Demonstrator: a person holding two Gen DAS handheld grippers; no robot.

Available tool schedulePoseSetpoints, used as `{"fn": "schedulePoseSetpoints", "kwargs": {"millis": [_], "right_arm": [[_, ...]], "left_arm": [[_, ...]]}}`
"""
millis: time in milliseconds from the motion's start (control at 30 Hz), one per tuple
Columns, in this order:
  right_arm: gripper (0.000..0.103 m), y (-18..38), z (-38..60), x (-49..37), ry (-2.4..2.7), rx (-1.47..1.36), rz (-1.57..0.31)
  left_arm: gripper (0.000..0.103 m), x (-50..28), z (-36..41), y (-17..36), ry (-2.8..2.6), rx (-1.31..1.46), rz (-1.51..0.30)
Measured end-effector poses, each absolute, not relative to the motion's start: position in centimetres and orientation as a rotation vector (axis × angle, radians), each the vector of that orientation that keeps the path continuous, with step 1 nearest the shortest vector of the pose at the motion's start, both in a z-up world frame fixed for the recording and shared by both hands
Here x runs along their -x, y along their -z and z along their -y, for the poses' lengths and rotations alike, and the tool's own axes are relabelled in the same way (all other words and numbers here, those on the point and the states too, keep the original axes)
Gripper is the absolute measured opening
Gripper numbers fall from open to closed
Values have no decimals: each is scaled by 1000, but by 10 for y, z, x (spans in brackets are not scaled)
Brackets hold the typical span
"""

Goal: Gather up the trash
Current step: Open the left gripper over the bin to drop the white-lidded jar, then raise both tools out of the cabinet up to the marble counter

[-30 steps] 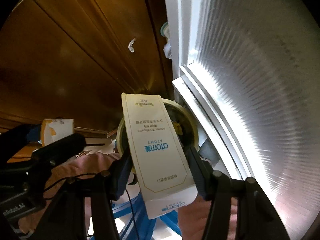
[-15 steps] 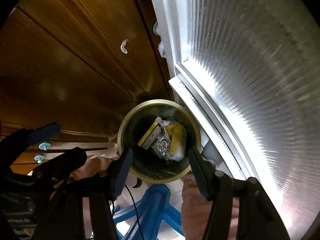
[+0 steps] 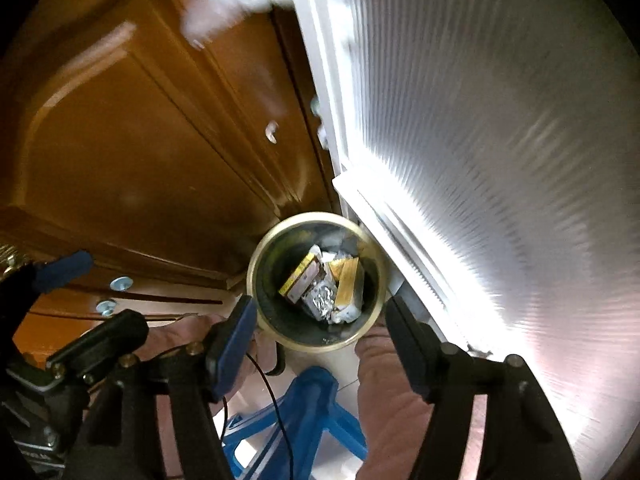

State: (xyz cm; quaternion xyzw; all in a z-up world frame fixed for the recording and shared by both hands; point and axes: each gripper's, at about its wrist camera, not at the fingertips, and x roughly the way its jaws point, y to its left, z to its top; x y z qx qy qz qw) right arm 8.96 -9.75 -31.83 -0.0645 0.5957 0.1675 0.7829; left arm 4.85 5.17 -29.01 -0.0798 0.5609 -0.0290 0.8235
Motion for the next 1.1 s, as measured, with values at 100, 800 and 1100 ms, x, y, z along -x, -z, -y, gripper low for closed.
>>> {"fn": "schedulePoseSetpoints", "kwargs": {"millis": [100,800,1100], "right_arm": [[67,290,94,-76,-382,183,-1207],[67,100,98,-18,-464,240,-723],[67,30,140,-54,-382,144,-650]], "left_arm": [[98,-37,-57,261,53,167,-1140],[98,-11,-57,84,60,128,-885],[98,-63,-29,31,188,97,-825]]}}
